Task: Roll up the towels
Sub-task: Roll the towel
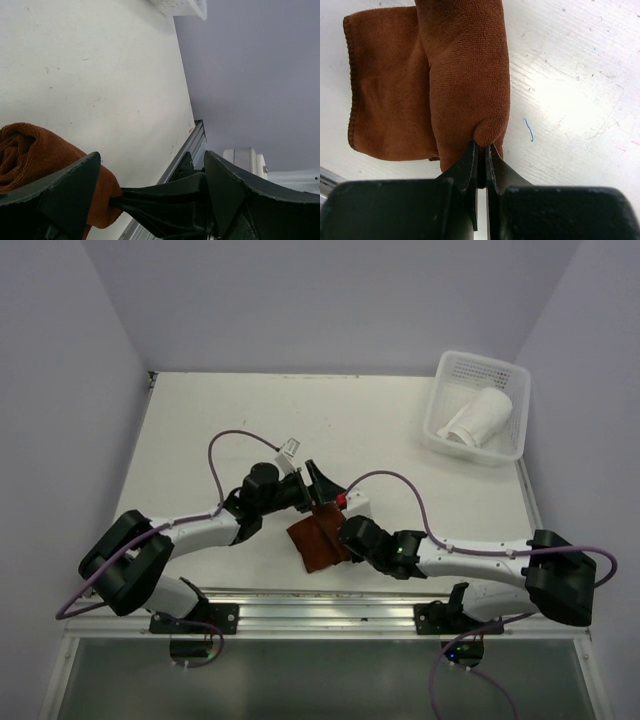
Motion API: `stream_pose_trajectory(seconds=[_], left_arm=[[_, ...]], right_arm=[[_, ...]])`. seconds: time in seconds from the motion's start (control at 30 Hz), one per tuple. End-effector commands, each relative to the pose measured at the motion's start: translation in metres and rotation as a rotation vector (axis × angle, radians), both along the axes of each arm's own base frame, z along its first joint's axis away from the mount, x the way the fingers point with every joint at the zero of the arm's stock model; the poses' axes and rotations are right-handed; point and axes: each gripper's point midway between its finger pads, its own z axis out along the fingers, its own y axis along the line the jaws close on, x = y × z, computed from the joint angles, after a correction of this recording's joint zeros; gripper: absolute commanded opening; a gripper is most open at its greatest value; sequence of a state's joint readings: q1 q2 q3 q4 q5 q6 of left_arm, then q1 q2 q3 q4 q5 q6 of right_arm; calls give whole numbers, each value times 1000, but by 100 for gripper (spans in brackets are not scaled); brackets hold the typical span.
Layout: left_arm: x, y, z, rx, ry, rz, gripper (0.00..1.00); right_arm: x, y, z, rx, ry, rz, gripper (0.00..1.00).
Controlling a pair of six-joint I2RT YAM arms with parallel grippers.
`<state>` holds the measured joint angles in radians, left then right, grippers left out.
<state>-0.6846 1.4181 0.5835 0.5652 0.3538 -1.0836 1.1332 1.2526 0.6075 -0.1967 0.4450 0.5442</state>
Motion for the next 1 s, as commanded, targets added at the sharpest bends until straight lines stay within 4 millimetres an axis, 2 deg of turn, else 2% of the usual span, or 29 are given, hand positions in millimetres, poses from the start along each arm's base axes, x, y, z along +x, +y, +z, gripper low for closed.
stream_pose_trajectory(seconds=[0.0, 0.27, 0.6, 0.73, 0.87, 0.97], left_arm=[[9, -5, 11, -56, -5, 19, 88], [6, -8, 5, -106, 47, 26, 88], [-1, 1, -13, -207, 156, 117, 88], [1, 3, -4, -287, 165, 145, 87], [1, 11, -5, -313, 180, 187, 87], [5, 7, -4, -319, 174, 179, 87]], right_arm=[[10, -7, 10, -109, -103, -53, 0], [13, -3, 18, -147, -181, -154, 0], [9, 17, 14, -113, -173, -152, 0], [6, 23, 9, -66, -144, -161, 0], [3, 26, 3, -50, -122, -148, 0], [1, 28, -2, -61, -109, -131, 0]])
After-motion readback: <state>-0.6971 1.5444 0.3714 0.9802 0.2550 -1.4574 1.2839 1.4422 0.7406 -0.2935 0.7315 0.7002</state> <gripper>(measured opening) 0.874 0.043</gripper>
